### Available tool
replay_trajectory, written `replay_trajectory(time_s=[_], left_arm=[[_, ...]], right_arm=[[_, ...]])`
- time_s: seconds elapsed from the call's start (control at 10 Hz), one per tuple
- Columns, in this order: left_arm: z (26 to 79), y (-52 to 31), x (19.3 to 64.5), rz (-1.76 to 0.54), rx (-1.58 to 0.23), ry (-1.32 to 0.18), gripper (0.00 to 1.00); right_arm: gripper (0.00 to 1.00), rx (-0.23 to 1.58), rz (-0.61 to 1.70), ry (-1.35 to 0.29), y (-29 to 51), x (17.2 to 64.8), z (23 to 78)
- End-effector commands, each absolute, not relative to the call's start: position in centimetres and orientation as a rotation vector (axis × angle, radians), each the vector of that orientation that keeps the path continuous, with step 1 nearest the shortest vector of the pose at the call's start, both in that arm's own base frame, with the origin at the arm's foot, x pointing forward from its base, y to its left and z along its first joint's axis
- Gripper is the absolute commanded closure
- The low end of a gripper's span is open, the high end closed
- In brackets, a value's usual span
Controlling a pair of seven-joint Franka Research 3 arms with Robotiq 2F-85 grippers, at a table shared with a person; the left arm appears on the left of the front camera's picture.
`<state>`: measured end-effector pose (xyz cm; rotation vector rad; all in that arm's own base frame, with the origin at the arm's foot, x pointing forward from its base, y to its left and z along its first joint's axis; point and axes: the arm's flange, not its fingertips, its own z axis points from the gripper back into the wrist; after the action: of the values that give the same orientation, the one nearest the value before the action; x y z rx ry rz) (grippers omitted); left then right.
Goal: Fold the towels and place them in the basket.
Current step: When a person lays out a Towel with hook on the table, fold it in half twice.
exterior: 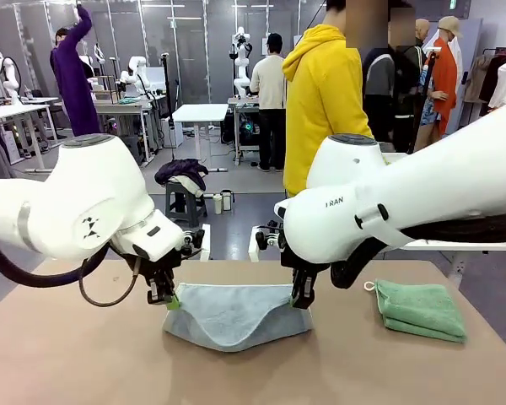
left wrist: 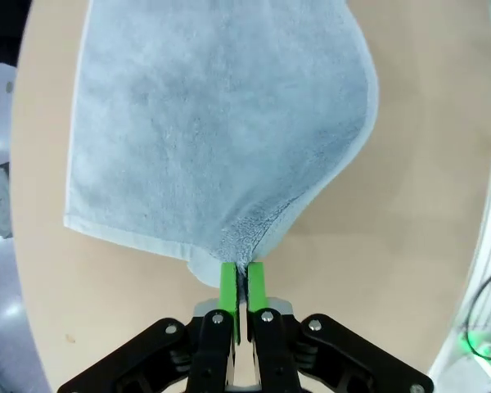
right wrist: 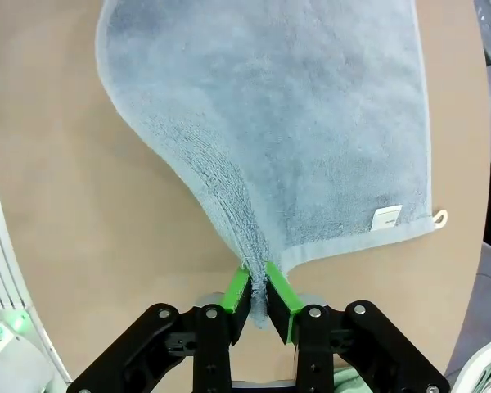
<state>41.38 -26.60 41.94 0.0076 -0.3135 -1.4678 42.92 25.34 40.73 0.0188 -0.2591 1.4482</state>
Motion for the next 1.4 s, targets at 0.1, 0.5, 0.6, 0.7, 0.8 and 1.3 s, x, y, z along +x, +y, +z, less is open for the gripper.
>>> replay_trajectory(time_s=[0.1,0.5,0.6,0.7,0.8,1.3], left_arm=[[41.9,-26.6,41.4,-1.468,0.008,-0.313,1.0],[41.6,-26.9,41.8,-1.47,0.003,-0.304,0.94],[42.8,-26.8,43.7,-1.442,0.026,-0.306,0.94],[43.6,-26.7,45.4,-1.464,-0.002,-0.291,0.94],[43.6,-26.6,47.3,-1.434,-0.014,-0.306,0.94],[41.5,-25.6,55.9,-1.354,-0.158,-0.274,0.94]], right_arm=[[1.0,0.01,1.46,-0.264,25.3,41.8,41.0],[0.89,0.015,1.459,-0.261,25.6,42.3,40.9],[0.89,0.041,1.447,-0.273,25.9,43.9,42.2],[0.89,0.053,1.43,-0.274,26.0,45.5,42.8],[0.89,0.064,1.404,-0.251,26.2,47.3,42.7],[0.89,0.144,1.314,-0.166,25.7,54.8,40.3]])
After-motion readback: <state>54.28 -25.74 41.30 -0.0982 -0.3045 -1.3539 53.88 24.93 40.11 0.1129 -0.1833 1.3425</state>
